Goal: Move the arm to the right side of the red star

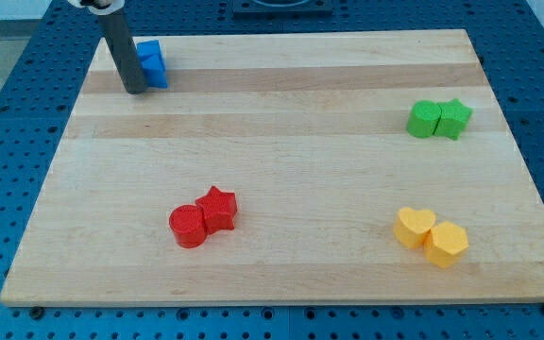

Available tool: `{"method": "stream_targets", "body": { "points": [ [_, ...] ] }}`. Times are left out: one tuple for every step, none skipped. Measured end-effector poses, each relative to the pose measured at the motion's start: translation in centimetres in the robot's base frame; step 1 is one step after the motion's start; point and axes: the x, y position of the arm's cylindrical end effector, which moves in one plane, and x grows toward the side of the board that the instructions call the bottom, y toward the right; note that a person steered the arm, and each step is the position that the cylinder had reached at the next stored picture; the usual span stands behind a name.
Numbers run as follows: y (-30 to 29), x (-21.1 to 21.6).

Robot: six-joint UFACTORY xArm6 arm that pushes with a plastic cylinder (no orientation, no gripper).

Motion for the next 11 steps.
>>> {"method": "stream_targets", "body": {
  "points": [
    [-0.1, 0.0],
    [-0.1, 0.0],
    [-0.1, 0.9],
    [-0.1, 2.3],
    [-0.3, 3.0],
    [-0.4, 3.0],
    [-0.7, 3.2],
    [0.3, 4.7],
    [0.5, 4.7],
    [7.9, 8.9],
    [12.3, 10.5]
  ]
}}
